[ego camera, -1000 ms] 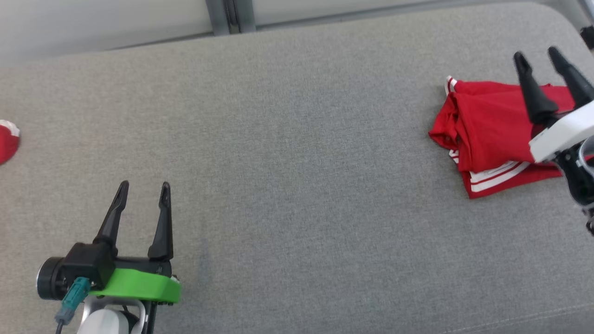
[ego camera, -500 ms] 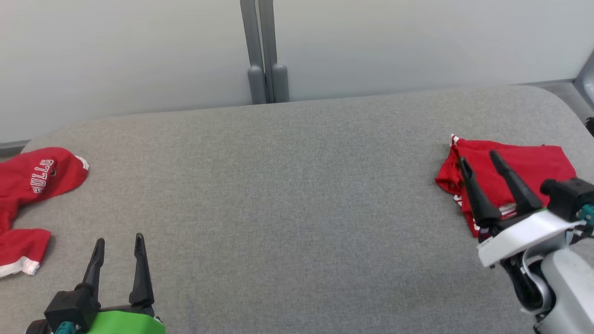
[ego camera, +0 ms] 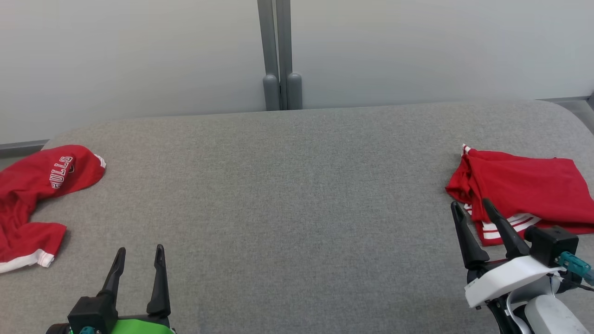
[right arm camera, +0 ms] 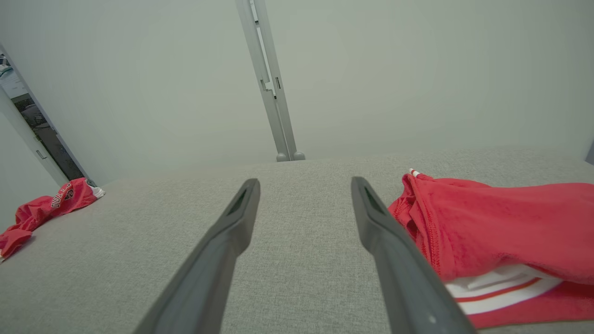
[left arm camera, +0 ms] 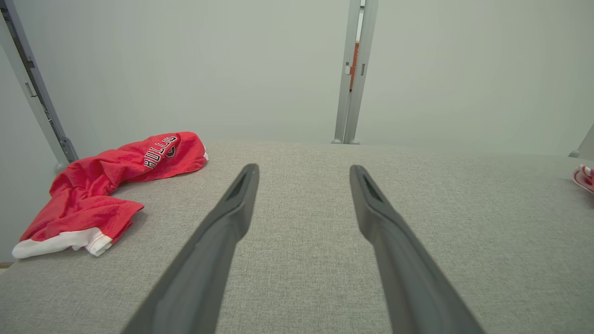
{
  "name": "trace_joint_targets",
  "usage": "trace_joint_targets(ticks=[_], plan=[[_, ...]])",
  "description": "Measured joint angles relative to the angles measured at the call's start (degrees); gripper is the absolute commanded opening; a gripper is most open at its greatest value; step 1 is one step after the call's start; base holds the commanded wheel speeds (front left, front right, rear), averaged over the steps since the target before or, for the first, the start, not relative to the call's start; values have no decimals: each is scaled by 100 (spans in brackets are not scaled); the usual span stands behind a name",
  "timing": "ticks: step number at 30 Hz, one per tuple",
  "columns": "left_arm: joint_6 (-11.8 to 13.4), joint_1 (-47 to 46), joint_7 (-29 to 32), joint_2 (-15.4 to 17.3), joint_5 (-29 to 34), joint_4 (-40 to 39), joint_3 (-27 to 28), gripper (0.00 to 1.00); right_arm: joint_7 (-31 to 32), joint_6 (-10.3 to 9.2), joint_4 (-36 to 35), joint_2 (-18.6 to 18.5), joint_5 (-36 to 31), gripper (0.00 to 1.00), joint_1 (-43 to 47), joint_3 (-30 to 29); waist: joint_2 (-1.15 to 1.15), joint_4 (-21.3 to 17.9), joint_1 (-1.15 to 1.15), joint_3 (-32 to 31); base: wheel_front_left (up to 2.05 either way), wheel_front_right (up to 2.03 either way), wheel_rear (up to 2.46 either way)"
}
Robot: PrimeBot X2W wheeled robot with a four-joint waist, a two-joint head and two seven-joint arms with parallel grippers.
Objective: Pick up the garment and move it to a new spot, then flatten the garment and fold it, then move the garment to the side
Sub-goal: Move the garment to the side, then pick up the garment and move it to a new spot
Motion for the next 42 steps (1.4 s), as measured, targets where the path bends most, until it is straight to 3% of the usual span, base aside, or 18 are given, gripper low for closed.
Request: trace_joint_targets(ticks=[21, 42], plan=[[-77, -233, 0, -76, 167, 291, -127, 100, -1, 0, 92, 188, -102, 100, -88, 32, 0, 112, 0, 92, 0, 0, 0], [5, -305, 0, -69, 246, 343, 324, 100, -1, 0, -166, 343, -55, 100, -132, 465, 0, 1768, 0, 219, 0, 0, 0]])
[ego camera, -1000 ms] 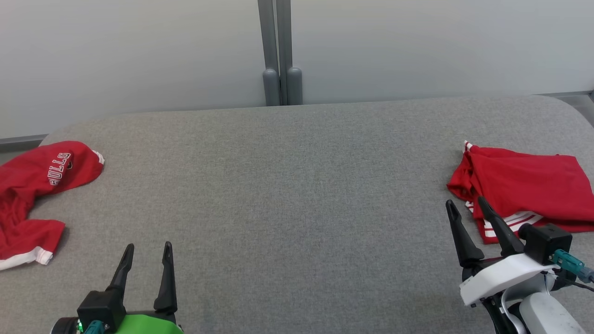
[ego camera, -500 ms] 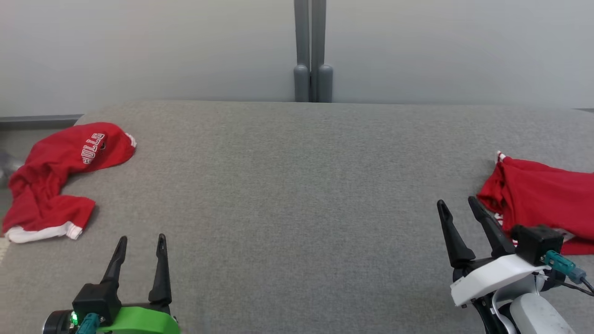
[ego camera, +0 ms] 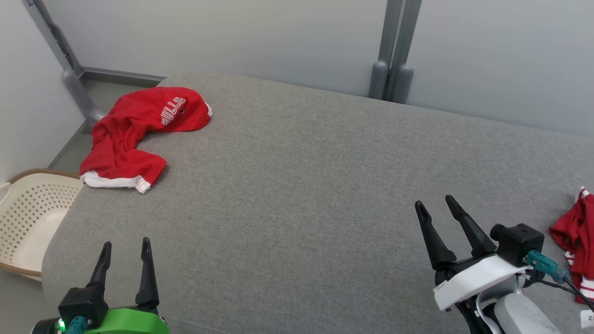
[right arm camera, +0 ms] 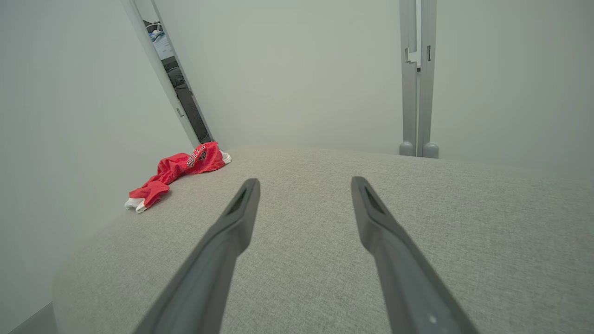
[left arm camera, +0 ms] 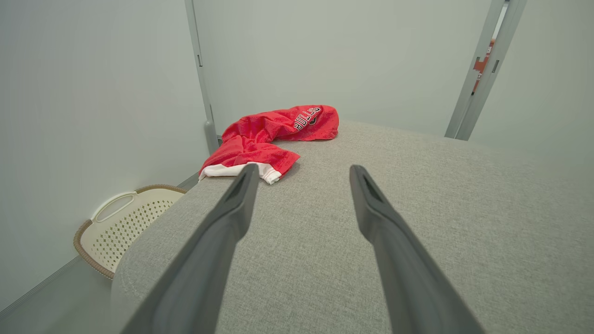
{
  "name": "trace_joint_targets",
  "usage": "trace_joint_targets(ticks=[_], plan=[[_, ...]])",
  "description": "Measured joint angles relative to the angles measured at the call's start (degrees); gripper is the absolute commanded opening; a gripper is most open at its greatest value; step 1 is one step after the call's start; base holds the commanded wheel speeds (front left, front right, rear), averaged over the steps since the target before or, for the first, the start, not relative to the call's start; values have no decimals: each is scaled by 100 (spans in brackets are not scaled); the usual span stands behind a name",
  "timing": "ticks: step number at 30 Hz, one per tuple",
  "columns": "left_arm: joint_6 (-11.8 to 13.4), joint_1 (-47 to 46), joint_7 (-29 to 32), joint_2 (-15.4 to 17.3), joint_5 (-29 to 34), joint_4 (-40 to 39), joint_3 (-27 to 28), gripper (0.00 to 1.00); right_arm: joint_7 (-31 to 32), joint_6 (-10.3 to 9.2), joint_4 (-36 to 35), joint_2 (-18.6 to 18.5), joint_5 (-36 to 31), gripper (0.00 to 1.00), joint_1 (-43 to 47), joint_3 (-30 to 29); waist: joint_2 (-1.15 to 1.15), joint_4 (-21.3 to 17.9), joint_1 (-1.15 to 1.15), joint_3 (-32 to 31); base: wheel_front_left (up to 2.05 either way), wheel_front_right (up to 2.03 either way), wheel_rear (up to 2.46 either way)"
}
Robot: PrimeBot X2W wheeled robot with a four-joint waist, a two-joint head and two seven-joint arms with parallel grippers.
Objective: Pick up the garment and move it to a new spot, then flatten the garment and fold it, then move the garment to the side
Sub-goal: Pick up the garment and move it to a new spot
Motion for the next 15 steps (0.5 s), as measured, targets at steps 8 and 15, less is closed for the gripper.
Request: trace_joint_targets(ticks=[8, 15], plan=[[0, -7, 0, -4, -55, 67, 9, 100, 1, 1, 1, -45, 25, 100, -27, 99, 0, 275, 0, 71, 0, 0, 0], [0, -316, 0, 38, -179, 107, -7, 100, 0, 1, -93, -153, 51, 100, -108, 244, 0, 176, 0, 200, 0, 0, 0]])
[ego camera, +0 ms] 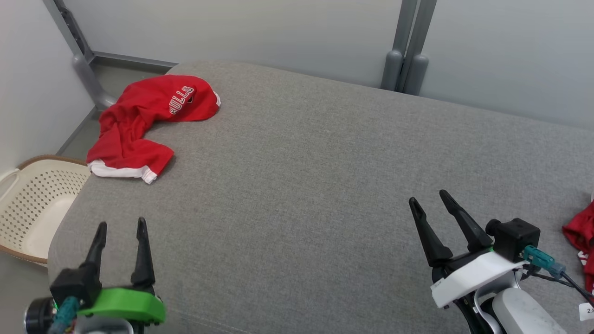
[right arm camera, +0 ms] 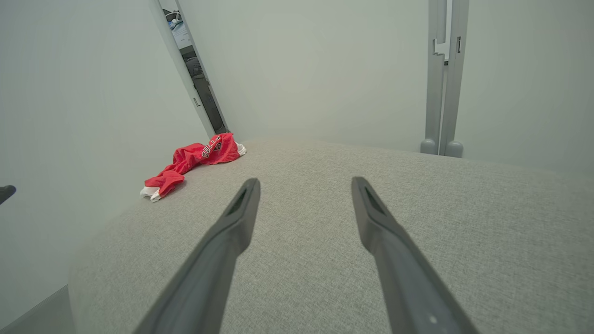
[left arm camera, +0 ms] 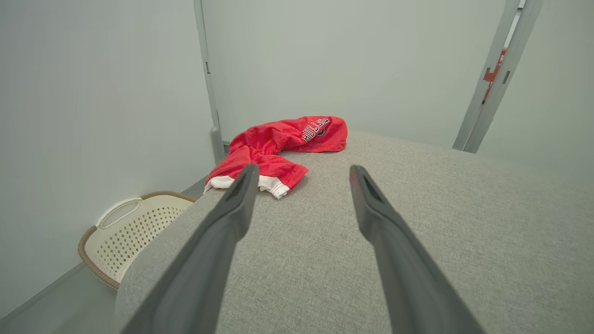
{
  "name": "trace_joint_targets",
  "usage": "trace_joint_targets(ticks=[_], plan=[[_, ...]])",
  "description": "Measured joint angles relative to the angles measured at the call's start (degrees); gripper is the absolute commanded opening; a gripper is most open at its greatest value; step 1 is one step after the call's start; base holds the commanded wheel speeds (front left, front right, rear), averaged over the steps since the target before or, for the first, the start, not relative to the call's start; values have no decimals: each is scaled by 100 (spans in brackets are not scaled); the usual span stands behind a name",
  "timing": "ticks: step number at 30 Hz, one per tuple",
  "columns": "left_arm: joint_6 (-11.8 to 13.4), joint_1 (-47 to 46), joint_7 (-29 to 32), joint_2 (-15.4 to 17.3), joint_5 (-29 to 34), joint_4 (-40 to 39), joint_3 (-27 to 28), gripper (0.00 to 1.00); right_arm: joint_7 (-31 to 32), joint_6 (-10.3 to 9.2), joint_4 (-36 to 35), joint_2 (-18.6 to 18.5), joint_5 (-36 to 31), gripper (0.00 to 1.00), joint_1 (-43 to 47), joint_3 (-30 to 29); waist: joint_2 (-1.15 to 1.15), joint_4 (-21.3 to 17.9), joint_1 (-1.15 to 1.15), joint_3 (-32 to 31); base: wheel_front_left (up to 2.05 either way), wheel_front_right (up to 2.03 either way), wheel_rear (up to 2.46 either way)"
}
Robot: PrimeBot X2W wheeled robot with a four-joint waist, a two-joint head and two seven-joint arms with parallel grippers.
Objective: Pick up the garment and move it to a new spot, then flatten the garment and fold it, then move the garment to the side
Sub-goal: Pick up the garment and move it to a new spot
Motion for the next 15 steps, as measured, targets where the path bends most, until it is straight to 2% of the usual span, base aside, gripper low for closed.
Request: trace_joint_targets(ticks=[2, 6, 11, 15], plan=[[-8, -259, 73, 100, -37, -46, -18, 100, 1, 0, -34, -54, 1, 100, -71, 57, 0, -31, 0, 81, 0, 0, 0], [-34, -863, 653, 372, -198, 48, 9, 100, 1, 0, -82, -142, 0, 100, -275, 116, 0, -106, 0, 309, 0, 0, 0], [-52, -1947, 1515, 688, -779, 412, 338, 100, 1, -1, -140, -303, -3, 100, -656, 227, 0, -262, 0, 741, 0, 0, 0], [-47, -2653, 1903, 995, -1084, 876, 632, 100, 0, 0, -164, -386, -8, 100, -887, 258, 0, -419, 0, 1117, 0, 0, 0]])
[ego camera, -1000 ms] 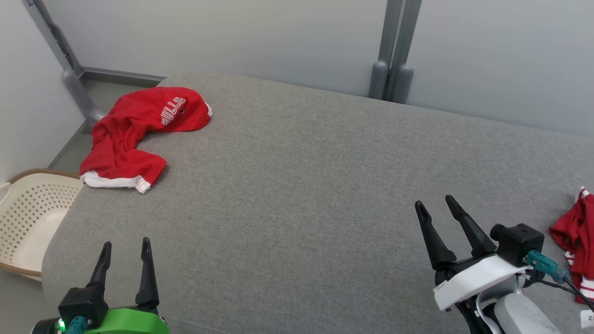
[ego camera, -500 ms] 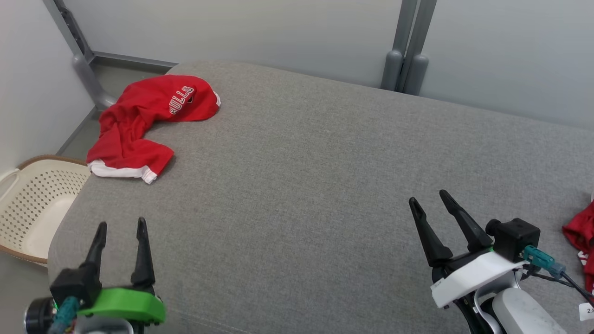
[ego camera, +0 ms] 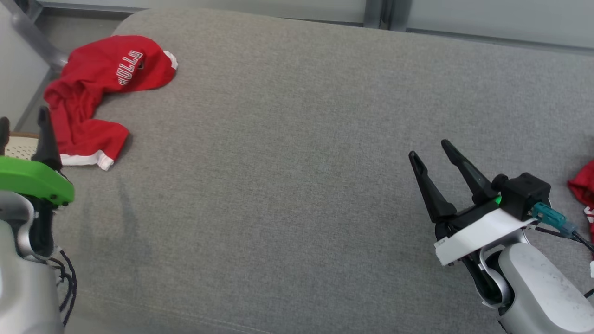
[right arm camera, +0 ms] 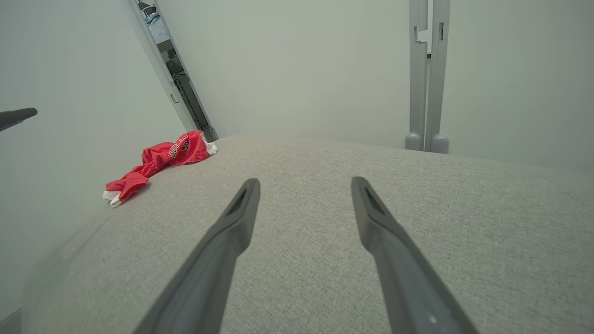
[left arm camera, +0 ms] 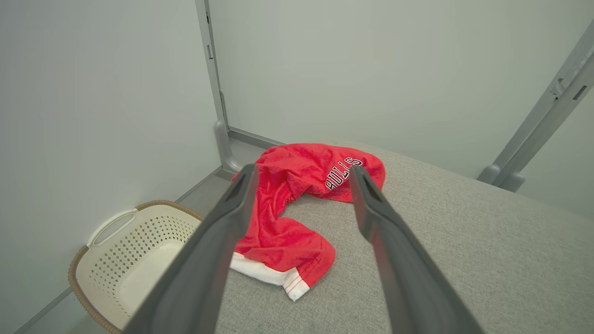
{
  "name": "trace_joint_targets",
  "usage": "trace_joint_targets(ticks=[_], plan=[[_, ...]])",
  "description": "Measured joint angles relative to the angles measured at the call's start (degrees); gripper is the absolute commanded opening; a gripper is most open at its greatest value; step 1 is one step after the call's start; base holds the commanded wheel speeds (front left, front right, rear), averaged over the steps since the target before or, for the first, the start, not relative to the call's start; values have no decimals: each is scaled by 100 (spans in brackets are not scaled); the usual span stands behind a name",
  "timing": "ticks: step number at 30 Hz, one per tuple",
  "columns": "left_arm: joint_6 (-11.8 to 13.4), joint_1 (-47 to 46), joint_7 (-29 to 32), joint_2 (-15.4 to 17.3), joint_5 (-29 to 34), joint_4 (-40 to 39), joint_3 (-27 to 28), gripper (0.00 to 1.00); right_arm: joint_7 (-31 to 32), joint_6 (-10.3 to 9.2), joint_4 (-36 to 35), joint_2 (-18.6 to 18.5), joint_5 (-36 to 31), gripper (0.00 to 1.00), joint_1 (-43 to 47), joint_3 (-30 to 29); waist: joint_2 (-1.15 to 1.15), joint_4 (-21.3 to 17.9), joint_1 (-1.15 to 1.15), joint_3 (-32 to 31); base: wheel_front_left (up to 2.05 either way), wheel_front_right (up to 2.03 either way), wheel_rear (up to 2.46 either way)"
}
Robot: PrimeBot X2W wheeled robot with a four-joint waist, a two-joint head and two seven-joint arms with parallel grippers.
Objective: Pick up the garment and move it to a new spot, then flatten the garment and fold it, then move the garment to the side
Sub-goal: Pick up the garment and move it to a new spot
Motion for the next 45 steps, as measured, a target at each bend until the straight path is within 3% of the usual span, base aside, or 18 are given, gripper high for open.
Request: trace_joint_targets(ticks=[5, 14, 20, 25, 26, 27, 29, 39, 45], plan=[[13, -645, 300, 341, -374, 843, 325, 100, 0, 0, -35, -71, 7, 100, -276, 89, 0, -226, 0, 460, 0, 0, 0], [47, -1381, 250, 836, -861, 2513, 829, 100, 1, 0, -219, -143, -20, 100, -732, 201, 0, -762, 1, 1206, 0, 0, 0], [27, -1608, 288, 1005, -944, 3426, 804, 100, 1, 0, -305, -189, -31, 100, -834, 203, 0, -1090, 1, 1563, 0, 0, 0], [45, -1890, 978, 1239, -936, 4108, 662, 100, 0, 0, -299, -209, -38, 100, -842, 177, 1, -1271, 0, 1765, 0, 0, 0], [71, -1949, 1053, 1288, -925, 4185, 639, 76, 1, 0, -297, -208, -38, 100, -840, 176, 1, -1299, 0, 1791, 0, 0, 0], [97, -2007, 1068, 1315, -922, 4236, 628, 42, 1, -1, -289, -205, -40, 100, -839, 169, 1, -1323, 0, 1808, 0, 0, 0], [100, -2050, 1068, 1358, -915, 4329, 594, 0, 1, -1, -259, -201, -40, 100, -833, 165, 1, -1347, 0, 1803, 0, 0, 0], [5, -1997, 572, 1457, -776, 4565, 308, 0, 0, 0, -93, -41, -18, 100, -683, 219, 0, -1349, 1, 1362, 0, 0, 0], [-35, -1976, 225, 1706, -521, 4442, -103, 0, 1, 0, 35, 143, 41, 100, -418, 244, 0, -1351, 0, 874, 0, 0, 0]])
